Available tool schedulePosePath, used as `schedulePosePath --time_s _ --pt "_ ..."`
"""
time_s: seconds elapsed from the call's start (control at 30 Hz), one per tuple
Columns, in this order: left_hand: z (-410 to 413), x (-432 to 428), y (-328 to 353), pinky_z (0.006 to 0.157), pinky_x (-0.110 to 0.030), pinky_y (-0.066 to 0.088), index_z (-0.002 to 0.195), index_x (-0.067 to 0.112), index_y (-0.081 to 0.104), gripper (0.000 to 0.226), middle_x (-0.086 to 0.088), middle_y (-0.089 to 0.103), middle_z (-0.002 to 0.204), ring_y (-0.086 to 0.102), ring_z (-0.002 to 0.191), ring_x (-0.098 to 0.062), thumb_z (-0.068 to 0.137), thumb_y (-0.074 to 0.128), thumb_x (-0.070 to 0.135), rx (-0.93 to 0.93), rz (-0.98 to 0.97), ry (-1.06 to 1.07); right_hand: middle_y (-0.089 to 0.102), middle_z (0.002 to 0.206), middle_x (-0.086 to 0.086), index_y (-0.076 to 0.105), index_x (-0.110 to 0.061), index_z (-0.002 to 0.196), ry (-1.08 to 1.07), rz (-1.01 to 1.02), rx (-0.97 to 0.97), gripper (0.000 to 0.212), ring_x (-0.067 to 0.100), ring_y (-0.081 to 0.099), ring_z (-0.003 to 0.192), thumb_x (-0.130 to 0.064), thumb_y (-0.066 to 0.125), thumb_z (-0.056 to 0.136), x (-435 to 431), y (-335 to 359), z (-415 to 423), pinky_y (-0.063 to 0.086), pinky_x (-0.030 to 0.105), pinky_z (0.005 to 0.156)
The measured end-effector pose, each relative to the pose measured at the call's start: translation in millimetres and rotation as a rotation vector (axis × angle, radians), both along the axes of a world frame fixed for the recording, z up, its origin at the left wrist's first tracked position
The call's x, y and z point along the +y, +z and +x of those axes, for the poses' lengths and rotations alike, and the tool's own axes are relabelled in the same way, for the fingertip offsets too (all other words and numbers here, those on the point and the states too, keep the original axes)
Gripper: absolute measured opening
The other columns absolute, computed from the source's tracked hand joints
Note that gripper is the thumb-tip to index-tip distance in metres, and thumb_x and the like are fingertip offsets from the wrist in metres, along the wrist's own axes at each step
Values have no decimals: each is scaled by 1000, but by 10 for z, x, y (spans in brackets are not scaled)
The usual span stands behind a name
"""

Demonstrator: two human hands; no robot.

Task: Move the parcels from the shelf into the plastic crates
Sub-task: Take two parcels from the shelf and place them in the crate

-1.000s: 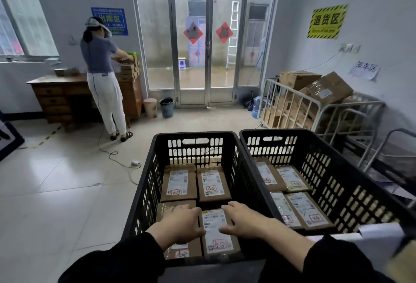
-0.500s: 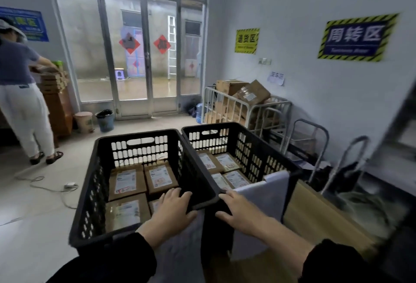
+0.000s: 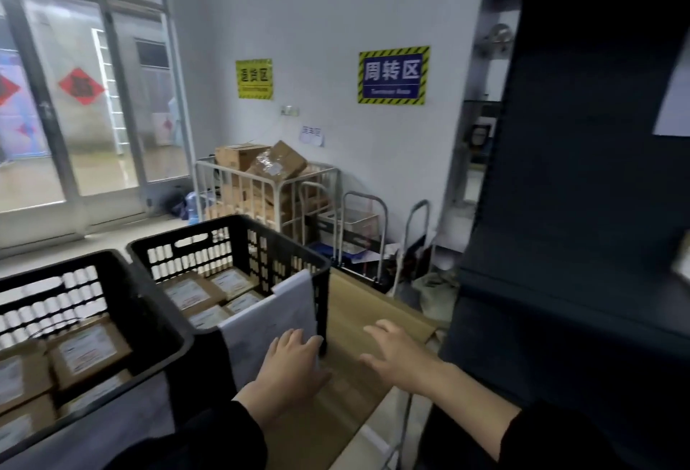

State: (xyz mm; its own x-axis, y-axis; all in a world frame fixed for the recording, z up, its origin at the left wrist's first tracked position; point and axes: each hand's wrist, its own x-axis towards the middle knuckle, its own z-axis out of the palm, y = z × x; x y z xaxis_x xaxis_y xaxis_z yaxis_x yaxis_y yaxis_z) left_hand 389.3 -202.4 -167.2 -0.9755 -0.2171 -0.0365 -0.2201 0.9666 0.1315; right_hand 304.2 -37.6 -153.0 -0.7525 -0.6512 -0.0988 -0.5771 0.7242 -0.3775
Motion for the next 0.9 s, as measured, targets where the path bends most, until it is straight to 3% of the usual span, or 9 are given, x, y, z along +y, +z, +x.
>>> schedulePosePath --time_s 0.27,0.43,0.67,0.9 --pt "-691 1301 131 114 -40 18 144 21 28 63 -13 26 151 19 142 -28 91 44 50 -17 5 -113 33 146 6 38 -18 137 -121 25 87 54 24 37 130 -47 46 92 1454 146 -360 37 39 104" --pt "-1077 2211 228 113 -40 19 140 20 32 59 -13 30 149 22 140 -29 90 46 48 9 40 -173 24 152 5 28 -17 145 -191 14 89 61 23 27 138 -46 44 94 2415 227 -641 32 36 109" --pt "-1641 3403 430 110 -39 27 128 18 44 53 -11 43 136 34 133 -29 85 51 49 105 63 -255 28 150 3 28 -16 144 -311 -28 139 61 20 32 135 -47 43 94 3656 429 -966 35 35 106" --pt "-2046 4382 622 111 -35 26 137 18 38 57 -8 41 139 31 134 -25 89 48 46 149 102 -405 30 148 1 30 -18 144 -483 -68 166 59 19 32 134 -47 44 94 4687 549 -1039 36 34 105"
